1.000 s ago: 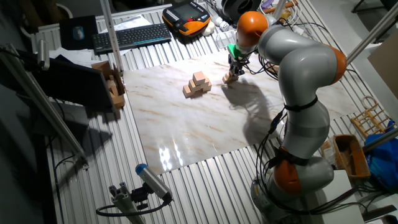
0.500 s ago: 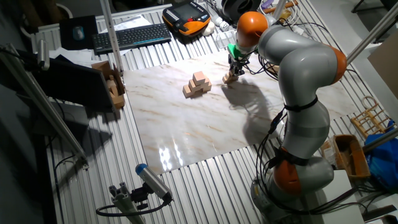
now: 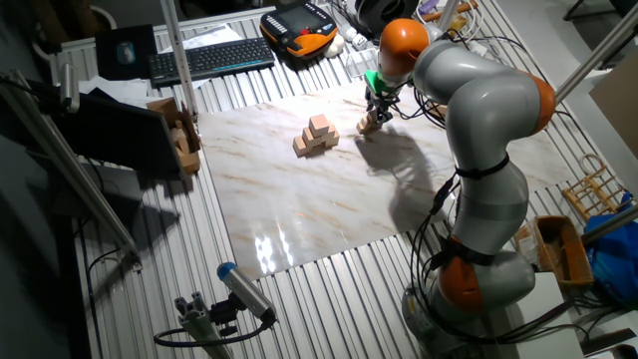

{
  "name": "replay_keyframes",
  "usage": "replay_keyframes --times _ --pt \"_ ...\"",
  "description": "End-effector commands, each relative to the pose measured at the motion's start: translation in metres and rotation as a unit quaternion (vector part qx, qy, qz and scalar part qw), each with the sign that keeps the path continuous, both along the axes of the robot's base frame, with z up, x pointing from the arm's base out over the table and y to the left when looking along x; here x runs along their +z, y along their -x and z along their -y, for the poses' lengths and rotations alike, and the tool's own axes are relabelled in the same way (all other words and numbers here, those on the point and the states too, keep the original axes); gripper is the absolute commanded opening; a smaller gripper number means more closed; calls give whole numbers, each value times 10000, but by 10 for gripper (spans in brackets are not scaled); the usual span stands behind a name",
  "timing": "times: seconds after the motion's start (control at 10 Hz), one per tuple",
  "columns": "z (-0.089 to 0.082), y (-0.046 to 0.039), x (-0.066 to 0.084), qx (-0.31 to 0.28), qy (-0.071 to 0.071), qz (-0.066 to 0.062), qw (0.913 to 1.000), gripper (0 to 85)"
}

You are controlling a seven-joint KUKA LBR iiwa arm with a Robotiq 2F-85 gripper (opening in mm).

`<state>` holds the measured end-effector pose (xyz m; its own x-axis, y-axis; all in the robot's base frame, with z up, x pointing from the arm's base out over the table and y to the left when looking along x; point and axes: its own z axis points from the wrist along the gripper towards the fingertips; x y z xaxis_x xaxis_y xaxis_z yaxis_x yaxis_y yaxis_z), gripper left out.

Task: Stack the blocks into a pyramid shape

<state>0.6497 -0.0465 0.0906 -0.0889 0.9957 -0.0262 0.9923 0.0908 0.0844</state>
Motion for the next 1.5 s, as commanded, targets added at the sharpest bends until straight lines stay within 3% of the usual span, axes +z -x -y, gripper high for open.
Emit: replay_keyframes --times 0.0,0.1,0.6,1.0,1.4 --pt "3 2 7 8 7 -1 10000 510" --pt "19 -1 30 23 16 -9 10000 680" --pt "174 -29 199 234 62 -144 9996 680" --pt "242 -29 271 501 22 -270 9984 680" --pt "320 -63 316 891 11 -312 9955 680"
